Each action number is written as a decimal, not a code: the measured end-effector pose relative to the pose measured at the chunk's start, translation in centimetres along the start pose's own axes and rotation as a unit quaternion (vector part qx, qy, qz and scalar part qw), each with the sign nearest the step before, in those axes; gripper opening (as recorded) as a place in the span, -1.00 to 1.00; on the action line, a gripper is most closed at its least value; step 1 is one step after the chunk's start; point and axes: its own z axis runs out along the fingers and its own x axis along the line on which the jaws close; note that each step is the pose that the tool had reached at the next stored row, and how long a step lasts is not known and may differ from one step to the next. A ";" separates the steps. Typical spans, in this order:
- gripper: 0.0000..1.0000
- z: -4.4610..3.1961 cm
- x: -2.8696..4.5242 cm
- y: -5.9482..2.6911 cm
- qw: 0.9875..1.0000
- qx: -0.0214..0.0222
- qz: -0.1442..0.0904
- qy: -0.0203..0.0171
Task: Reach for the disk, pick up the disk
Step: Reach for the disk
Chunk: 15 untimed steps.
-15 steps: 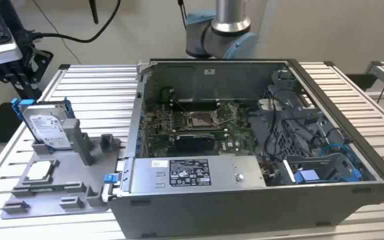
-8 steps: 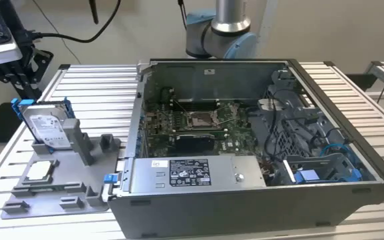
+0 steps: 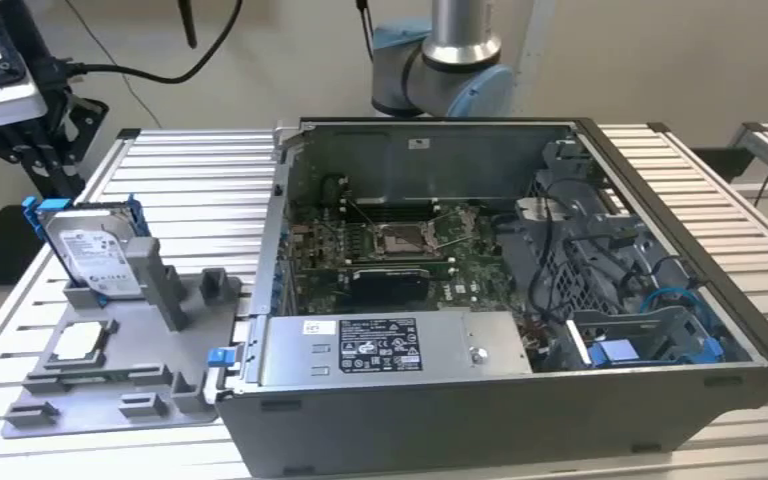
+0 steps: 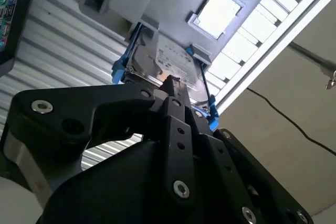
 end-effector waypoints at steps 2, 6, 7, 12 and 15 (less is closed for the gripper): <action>-1.00 0.06 0.12 0.94 1.000 0.000 0.000 0.000; -1.00 0.14 1.64 1.88 1.000 0.000 0.000 0.000; -1.00 0.15 2.09 1.92 1.000 0.000 0.000 0.000; -1.00 0.26 4.44 2.19 1.000 0.000 0.000 0.000; -1.00 0.29 4.66 2.24 1.000 0.000 0.000 0.000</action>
